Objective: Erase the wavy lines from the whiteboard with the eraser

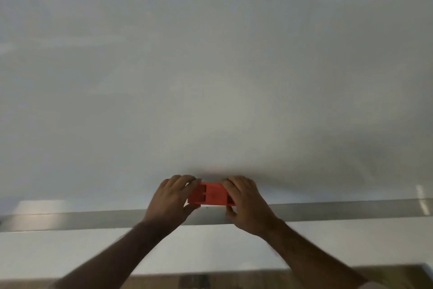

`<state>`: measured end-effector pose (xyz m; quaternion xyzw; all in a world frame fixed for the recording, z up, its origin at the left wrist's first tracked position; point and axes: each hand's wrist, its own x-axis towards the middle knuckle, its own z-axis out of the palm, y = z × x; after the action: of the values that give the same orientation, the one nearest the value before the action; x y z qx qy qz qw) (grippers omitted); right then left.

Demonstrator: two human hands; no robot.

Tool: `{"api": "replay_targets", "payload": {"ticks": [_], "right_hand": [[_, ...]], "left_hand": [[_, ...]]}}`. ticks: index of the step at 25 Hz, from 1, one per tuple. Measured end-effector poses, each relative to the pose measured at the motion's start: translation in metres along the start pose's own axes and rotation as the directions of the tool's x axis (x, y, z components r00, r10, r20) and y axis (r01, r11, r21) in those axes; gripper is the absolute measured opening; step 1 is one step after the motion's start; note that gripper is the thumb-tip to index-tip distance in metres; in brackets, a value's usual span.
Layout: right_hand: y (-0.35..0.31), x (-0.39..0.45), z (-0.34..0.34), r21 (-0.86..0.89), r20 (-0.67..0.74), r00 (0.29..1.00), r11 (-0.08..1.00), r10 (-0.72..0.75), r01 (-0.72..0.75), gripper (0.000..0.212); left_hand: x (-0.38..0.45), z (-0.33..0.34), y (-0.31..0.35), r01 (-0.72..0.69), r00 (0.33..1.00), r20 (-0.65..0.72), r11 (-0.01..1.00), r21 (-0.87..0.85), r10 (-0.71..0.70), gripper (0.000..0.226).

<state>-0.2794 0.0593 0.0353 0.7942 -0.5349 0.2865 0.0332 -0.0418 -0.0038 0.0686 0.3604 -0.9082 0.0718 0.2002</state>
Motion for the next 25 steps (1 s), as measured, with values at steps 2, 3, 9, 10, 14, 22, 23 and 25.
{"api": "replay_targets", "payload": {"ticks": [2, 3, 9, 10, 14, 22, 23, 25], "right_hand": [[0.005, -0.01, 0.013, 0.011, 0.054, 0.998, 1.0, 0.029, -0.03, 0.062], [0.007, -0.015, 0.02, 0.01, 0.077, 0.996, 0.999, 0.049, -0.05, 0.062], [0.003, -0.028, 0.053, 0.014, 0.131, 0.982, 0.99, 0.138, -0.141, 0.059], [0.003, -0.031, 0.057, 0.036, 0.136, 0.978, 0.986, 0.159, -0.166, 0.058], [0.009, -0.034, 0.066, 0.091, 0.173, 0.966, 0.974, 0.191, -0.209, 0.052], [0.015, -0.038, 0.065, 0.21, 0.245, 0.944, 0.938, 0.222, -0.275, 0.051], [0.013, -0.038, 0.063, 0.187, 0.248, 0.942, 0.943, 0.225, -0.275, 0.048], [0.012, -0.042, 0.063, 0.147, 0.243, 0.944, 0.954, 0.222, -0.262, 0.043]], "left_hand": [[-0.008, 0.018, 0.001, 0.049, 0.998, 0.037, 0.998, -0.038, -0.047, 0.068], [-0.013, 0.028, 0.0, 0.081, 0.995, 0.06, 0.995, -0.056, -0.077, 0.067], [-0.03, 0.068, 0.003, 0.261, 0.954, 0.185, 0.957, -0.128, -0.235, 0.06], [-0.033, 0.073, 0.003, 0.279, 0.948, 0.198, 0.951, -0.136, -0.249, 0.06], [-0.042, 0.086, 0.001, 0.443, 0.886, 0.275, 0.858, -0.258, -0.375, 0.057], [-0.043, 0.088, 0.003, 0.575, 0.804, 0.397, 0.746, -0.335, -0.442, 0.038], [-0.043, 0.085, 0.005, 0.577, 0.801, 0.381, 0.763, -0.29, -0.461, 0.034], [-0.047, 0.084, 0.007, 0.533, 0.822, 0.345, 0.824, -0.191, -0.452, 0.032]]}}
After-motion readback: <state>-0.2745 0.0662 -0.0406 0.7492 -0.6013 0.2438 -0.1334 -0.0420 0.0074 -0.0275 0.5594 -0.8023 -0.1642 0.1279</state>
